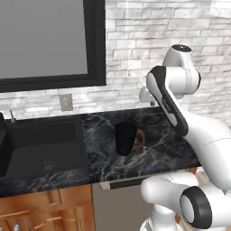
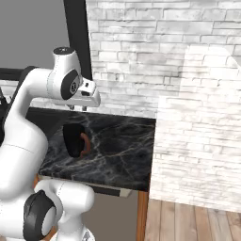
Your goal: Turn on the sink faucet and place the jug under the water for a few seconds to fill it up.
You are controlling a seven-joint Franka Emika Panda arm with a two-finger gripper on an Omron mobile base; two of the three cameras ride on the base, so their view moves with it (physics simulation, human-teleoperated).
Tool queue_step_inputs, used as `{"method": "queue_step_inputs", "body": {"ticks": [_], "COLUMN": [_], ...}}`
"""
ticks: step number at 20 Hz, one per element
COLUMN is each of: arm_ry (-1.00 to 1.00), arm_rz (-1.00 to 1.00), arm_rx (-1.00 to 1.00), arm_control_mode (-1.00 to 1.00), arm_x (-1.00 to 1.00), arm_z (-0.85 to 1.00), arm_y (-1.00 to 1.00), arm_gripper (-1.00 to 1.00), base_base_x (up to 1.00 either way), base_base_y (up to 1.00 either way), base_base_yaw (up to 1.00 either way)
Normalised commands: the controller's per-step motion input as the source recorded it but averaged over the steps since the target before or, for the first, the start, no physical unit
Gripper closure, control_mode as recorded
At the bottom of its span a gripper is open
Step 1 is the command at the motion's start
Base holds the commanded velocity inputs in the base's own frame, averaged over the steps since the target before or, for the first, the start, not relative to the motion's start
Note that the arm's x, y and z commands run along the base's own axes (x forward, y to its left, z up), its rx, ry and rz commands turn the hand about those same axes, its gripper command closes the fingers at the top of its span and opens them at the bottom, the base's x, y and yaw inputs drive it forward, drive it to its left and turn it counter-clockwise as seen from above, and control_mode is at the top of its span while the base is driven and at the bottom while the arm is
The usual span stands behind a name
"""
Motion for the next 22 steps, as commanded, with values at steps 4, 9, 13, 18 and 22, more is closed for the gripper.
{"method": "queue_step_inputs", "body": {"ticks": [4, 9, 13, 18, 22], "arm_ry": [0.00, 0.00, 0.00, 0.00, 0.00], "arm_rz": [0.00, 0.00, 0.00, 0.00, 0.00], "arm_rx": [0.00, 0.00, 0.00, 0.00, 0.00], "arm_control_mode": [1.00, 1.00, 1.00, 1.00, 1.00], "arm_x": [0.00, 0.00, 0.00, 0.00, 0.00], "arm_z": [0.00, 0.00, 0.00, 0.00, 0.00], "arm_y": [0.00, 0.00, 0.00, 0.00, 0.00], "arm_gripper": [-1.00, -1.00, -1.00, -1.00, -1.00], "base_base_x": [0.00, 0.00, 0.00, 0.02, 0.06], "base_base_y": [0.37, 1.00, 0.50, 0.57, 0.58], "base_base_yaw": [0.00, -0.01, 0.00, 0.00, 0.00]}}
